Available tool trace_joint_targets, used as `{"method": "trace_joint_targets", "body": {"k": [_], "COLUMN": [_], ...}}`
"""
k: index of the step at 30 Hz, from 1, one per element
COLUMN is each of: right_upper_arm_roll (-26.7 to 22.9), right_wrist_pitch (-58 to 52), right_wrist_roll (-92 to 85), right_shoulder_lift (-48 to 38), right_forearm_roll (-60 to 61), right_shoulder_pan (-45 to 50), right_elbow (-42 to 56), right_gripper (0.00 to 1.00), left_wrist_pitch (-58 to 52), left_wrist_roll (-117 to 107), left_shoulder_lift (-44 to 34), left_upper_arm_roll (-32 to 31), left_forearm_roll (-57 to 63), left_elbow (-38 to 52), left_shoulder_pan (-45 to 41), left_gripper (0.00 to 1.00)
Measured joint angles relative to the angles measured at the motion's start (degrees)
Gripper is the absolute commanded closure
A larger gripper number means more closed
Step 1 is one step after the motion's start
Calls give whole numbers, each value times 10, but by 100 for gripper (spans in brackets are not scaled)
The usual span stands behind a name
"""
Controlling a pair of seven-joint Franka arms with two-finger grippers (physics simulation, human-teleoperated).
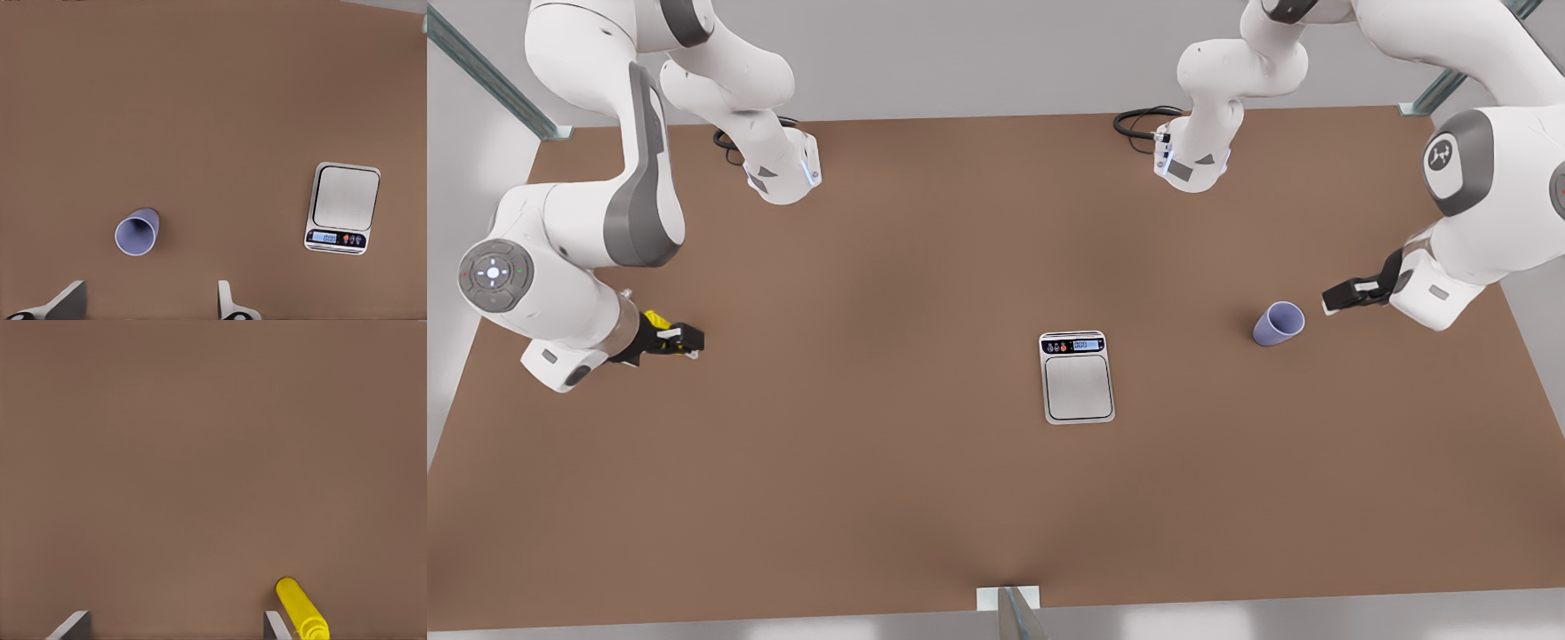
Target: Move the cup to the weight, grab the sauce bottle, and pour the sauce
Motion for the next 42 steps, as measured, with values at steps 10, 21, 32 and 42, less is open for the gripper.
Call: {"method": "trace_joint_targets", "body": {"k": [10,21,32,42], "right_upper_arm_roll": [0,0,0,0], "right_wrist_pitch": [-8,-6,-5,-2], "right_wrist_roll": [-18,-20,-20,-20], "right_shoulder_lift": [11,23,36,45], "right_forearm_roll": [-9,-7,-9,-10], "right_shoulder_pan": [-1,-1,2,2], "right_elbow": [-4,-6,-4,-2], "right_gripper": [0,0,0,0], "left_wrist_pitch": [150,399,500,566], "left_wrist_roll": [9,50,41,41], "left_shoulder_lift": [-33,-96,-63,-33], "left_upper_arm_roll": [29,84,83,83], "left_forearm_roll": [3,5,5,5], "left_elbow": [-213,-498,-541,-581], "left_shoulder_pan": [1,29,-46,-43], "left_gripper": [0,15,26,28]}}
